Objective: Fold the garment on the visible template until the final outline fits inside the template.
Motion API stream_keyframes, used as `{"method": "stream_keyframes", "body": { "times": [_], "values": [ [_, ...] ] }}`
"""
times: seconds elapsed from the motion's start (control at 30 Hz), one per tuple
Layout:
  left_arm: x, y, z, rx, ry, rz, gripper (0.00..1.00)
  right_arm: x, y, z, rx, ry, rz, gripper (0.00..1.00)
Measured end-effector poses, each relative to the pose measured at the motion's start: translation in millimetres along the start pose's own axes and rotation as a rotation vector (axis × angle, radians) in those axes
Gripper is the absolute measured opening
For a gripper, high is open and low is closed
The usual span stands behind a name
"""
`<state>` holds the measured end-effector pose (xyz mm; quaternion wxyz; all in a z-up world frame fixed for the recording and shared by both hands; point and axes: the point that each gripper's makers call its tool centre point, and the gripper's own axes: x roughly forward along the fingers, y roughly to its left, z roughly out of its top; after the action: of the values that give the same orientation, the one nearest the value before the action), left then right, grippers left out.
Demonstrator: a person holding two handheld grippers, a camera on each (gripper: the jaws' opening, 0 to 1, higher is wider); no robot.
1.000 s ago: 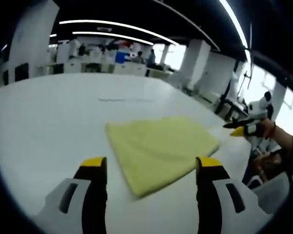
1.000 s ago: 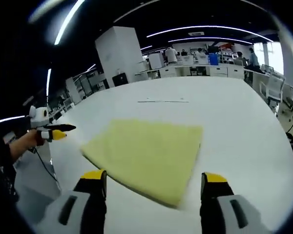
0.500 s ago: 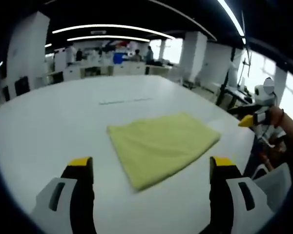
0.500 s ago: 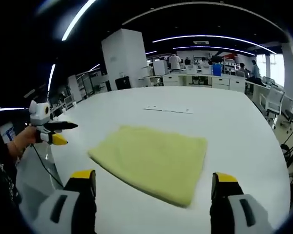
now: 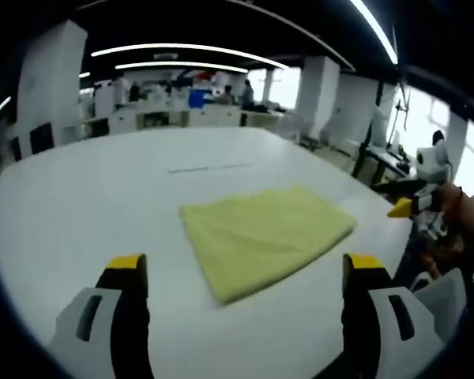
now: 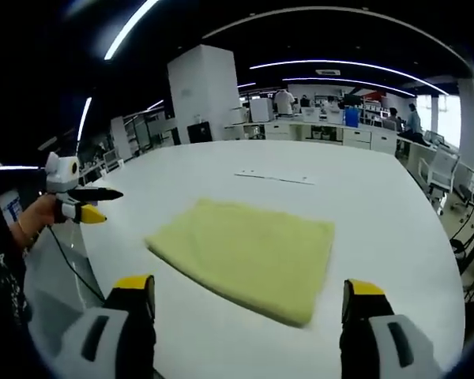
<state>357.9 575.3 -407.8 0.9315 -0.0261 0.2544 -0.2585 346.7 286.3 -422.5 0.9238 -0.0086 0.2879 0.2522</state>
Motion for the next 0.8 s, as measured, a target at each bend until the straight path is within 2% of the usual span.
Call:
{"method": "stream_keyframes", "body": {
  "times": [0.3, 0.8],
  "values": [
    [-4.2, 3.3, -4.7, 0.011, 0.017, 0.018, 0.99, -2.2, -2.0, 0.8, 0.003, -0.007, -0.014, 1.0],
    [-3.8, 2.5, -11.2, 0.02, 0.025, 0.01, 0.99, -2.2, -1.2, 1.0, 0.001, 0.003, -0.017, 0.99]
  ]
}}
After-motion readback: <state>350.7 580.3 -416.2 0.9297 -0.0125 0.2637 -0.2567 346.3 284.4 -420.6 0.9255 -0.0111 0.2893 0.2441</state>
